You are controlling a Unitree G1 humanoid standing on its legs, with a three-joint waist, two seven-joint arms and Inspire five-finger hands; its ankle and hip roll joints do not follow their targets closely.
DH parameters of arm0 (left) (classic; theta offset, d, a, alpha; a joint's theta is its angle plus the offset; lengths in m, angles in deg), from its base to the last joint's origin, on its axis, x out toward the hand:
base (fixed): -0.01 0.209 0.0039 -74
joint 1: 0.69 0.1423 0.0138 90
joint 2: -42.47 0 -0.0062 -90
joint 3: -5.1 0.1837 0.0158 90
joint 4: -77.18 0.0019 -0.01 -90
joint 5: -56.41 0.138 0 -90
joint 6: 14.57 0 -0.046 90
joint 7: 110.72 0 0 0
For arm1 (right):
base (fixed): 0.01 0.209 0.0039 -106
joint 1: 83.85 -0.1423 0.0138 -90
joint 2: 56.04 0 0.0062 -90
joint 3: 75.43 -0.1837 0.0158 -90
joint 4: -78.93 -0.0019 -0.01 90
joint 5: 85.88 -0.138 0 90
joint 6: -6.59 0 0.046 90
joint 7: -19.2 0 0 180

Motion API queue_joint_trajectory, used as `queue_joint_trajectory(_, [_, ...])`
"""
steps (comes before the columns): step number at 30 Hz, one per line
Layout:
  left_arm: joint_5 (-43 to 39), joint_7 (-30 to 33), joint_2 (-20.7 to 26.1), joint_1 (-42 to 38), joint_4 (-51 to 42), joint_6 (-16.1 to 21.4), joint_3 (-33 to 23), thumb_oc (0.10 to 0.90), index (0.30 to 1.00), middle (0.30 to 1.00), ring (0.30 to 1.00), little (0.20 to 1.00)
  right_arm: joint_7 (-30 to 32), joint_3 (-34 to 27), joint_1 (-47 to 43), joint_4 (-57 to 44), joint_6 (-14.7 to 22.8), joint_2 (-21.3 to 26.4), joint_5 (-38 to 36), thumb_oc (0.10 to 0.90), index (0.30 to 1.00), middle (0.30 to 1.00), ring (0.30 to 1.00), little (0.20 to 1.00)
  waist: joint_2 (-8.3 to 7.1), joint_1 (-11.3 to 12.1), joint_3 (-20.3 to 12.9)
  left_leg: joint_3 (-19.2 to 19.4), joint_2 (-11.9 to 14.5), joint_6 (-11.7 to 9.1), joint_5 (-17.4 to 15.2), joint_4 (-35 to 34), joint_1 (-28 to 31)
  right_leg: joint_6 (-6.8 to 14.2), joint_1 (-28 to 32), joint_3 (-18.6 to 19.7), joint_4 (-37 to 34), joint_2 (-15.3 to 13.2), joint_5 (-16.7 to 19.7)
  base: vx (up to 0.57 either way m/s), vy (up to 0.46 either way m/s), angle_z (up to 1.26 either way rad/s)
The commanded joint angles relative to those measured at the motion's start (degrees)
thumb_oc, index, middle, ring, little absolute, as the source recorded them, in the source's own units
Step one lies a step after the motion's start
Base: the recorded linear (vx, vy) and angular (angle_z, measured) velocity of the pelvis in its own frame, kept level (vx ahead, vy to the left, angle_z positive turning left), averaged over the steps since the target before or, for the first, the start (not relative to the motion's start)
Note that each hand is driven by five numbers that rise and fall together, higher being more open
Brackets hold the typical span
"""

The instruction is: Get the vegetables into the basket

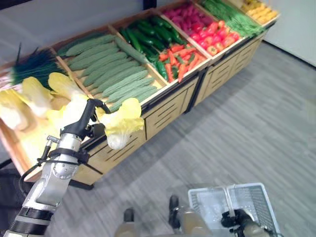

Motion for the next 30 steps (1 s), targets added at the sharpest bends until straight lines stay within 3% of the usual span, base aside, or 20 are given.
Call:
queue_joint_trajectory(1, [-0.1, 4.9, 2.0, -4.2, -7.3, 3.4, -6.2, 0.4, 0.3, 0.3, 0.3, 0.3, 0.1, 3.3, 0.8, -0.4, 0.2, 1.1, -1.6, 0.4, 0.3, 0.3, 0.3, 0.3, 1.89, -0.5, -2.3, 2.5, -2.7, 0.9, -3.0, -0.7, 3.3, 6.6, 8.5, 3.3, -8.6, -5.8, 4.4, -0.03, 0.198, -0.62])
queue_joint_trajectory(6, [0.0, 5.1, 2.2, -4.2, -7.3, 3.2, -6.6, 0.4, 0.3, 0.3, 0.3, 0.3, -0.3, 4.3, 0.1, -0.3, 0.0, 0.1, -1.0, 0.4, 0.3, 0.3, 0.3, 0.3, 0.79, 0.2, -1.9, 4.2, -4.2, 2.3, -4.2, -0.5, 3.8, 7.6, 7.2, 5.7, -8.7, -6.7, 5.9, -0.01, 0.133, -0.36])
queue_joint_trajectory(13, [-0.1, 4.7, 2.3, -4.0, -7.8, 2.8, -7.2, 0.4, 0.3, 0.3, 0.3, 0.3, -0.8, 4.9, 0.2, -1.0, 0.0, -0.8, -0.7, 0.4, 0.3, 0.3, 0.3, 0.3, -0.73, -0.7, -0.6, 7.3, -7.1, 4.4, -7.1, 2.2, 4.4, 9.4, 4.9, 9.5, -8.7, -8.3, 10.1, -0.04, 0.113, -0.33])
queue_joint_trajectory(16, [-0.2, 5.0, 2.1, -4.0, -7.9, 2.9, -7.7, 0.4, 0.3, 0.3, 0.3, 0.3, -0.7, 5.4, -0.7, -1.6, 0.3, -0.8, -0.6, 0.4, 0.3, 0.3, 0.3, 0.3, -1.28, -1.4, 0.6, 9.9, -7.4, 4.6, -7.8, 3.6, 3.4, 10.8, 2.5, 10.0, -10.2, -8.7, 14.7, -0.11, 0.021, -0.29])
queue_joint_trajectory(17, [-0.2, 5.1, 2.3, -3.7, -7.9, 2.9, -8.3, 0.4, 0.3, 0.3, 0.3, 0.3, -0.7, 5.6, -1.0, -2.0, 0.4, -0.8, -0.3, 0.4, 0.3, 0.3, 0.3, 0.3, -1.28, -1.3, 0.7, 11.2, -6.8, 4.2, -7.4, 3.4, 3.0, 11.0, 1.4, 9.4, -10.6, -8.6, 16.2, -0.21, -0.078, -0.63])
queue_joint_trajectory(18, [-0.2, 5.5, 2.9, -2.9, -8.2, 3.0, -9.0, 0.4, 0.3, 0.3, 0.3, 0.3, -0.3, 6.6, -2.0, -2.8, 0.7, -1.2, 0.4, 0.4, 0.3, 0.3, 0.3, 0.3, 0.03, -0.2, 0.9, 14.1, -3.5, 3.3, -5.4, 2.1, 2.5, 10.8, 0.6, 3.8, -9.5, -9.2, 14.8, -0.24, -0.07, -1.03])
queue_joint_trajectory(21, [-0.2, 5.6, 3.0, -2.9, -8.4, 2.8, -9.2, 0.4, 0.3, 0.3, 0.3, 0.3, 0.3, 6.6, -2.1, -4.0, 0.7, -0.8, 0.4, 0.4, 0.3, 0.3, 0.3, 0.3, 1.17, 0.2, 0.7, 15.1, -1.7, 3.2, -2.5, -0.3, 1.7, 9.6, 2.8, 1.9, -5.0, -9.6, 10.3, -0.2, -0.009, -0.86])
queue_joint_trajectory(22, [-0.1, 5.6, 3.0, -2.9, -8.5, 2.8, -9.2, 0.4, 0.3, 0.3, 0.3, 0.3, 0.3, 6.6, -2.1, -4.0, 0.7, -0.8, 0.4, 0.4, 0.3, 0.3, 0.3, 0.3, 1.01, 0.3, 0.7, 15.2, -1.8, 3.1, -2.0, -0.4, 1.5, 9.4, 2.5, 2.0, -4.9, -9.7, 10.6, -0.23, 0.003, -0.36])
queue_joint_trajectory(24, [-0.2, 5.8, 2.9, -1.6, -8.6, 2.3, -10.6, 0.4, 0.3, 0.3, 0.3, 0.3, 0.3, 6.6, -2.4, -4.8, 0.6, -0.3, 0.9, 0.4, 0.3, 0.3, 0.3, 0.3, 1.6, 2.8, -0.3, 17.9, -0.4, 3.1, -0.2, -1.9, 0.3, 9.0, 7.1, -3.8, -1.5, -11.6, 7.1, -0.25, -0.005, -0.25])
queue_joint_trajectory(27, [0.3, 5.6, 2.5, 0.9, -8.4, 1.9, -13.2, 0.4, 0.3, 0.3, 0.3, 0.3, 0.1, 6.7, -2.7, -4.6, 0.6, -0.1, 1.5, 0.4, 0.3, 0.3, 0.3, 0.3, 0.09, 5.5, -2.2, 21.9, 0.6, 2.4, 1.3, -2.4, -0.5, 9.5, 12.0, -9.1, -3.5, -12.3, 7.1, -0.12, -0.07, -1.23])
queue_joint_trajectory(30, [0.6, 5.0, 2.1, 2.5, -7.7, 1.9, -14.4, 0.4, 0.3, 0.3, 0.3, 0.3, -0.3, 6.8, -2.4, -4.3, 0.4, 0.1, 2.2, 0.4, 0.3, 0.3, 0.3, 0.3, -1.22, 6.2, -3.0, 23.3, 1.1, 1.6, 1.5, -1.6, -0.4, 9.7, 13.0, -10.3, -7.6, -11.2, 7.4, 0.02, -0.118, -1.08])
